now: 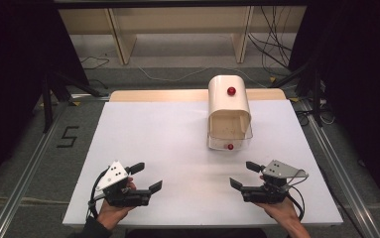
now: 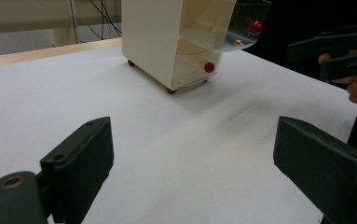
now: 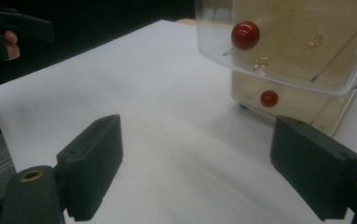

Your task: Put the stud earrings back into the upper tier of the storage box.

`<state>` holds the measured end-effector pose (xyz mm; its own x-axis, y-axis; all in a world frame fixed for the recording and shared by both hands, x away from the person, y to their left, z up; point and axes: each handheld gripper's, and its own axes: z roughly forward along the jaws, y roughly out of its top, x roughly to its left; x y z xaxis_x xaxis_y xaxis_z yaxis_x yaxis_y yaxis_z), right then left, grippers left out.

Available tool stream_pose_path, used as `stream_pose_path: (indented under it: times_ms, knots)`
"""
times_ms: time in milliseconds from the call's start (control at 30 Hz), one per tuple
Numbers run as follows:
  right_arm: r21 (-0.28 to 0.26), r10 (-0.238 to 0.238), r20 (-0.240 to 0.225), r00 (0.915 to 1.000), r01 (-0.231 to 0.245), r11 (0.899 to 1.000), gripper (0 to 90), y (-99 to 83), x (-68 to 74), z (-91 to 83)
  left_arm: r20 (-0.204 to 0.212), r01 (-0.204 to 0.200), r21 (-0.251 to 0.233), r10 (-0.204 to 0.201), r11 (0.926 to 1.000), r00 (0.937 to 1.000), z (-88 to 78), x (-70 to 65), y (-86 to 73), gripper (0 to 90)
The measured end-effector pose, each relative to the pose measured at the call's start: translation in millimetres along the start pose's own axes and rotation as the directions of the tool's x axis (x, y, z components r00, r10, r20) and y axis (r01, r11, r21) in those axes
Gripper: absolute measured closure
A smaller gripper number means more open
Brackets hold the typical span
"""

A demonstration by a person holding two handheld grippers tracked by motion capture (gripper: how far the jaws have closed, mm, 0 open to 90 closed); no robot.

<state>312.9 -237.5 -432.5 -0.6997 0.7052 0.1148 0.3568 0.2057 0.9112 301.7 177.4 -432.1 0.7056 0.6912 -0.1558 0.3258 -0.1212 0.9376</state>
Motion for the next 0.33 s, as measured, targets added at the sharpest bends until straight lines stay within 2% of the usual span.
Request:
stream_pose_path:
  times_ms: [333]
  knots:
    - [-0.003,-0.001,0.003,1.0,0.001,1.0,17.8,0.3,-0.1,0.0,0.0,0.0,-0.001,0.0,1.0,1.0,0.1,-0.2,0.0,11.7]
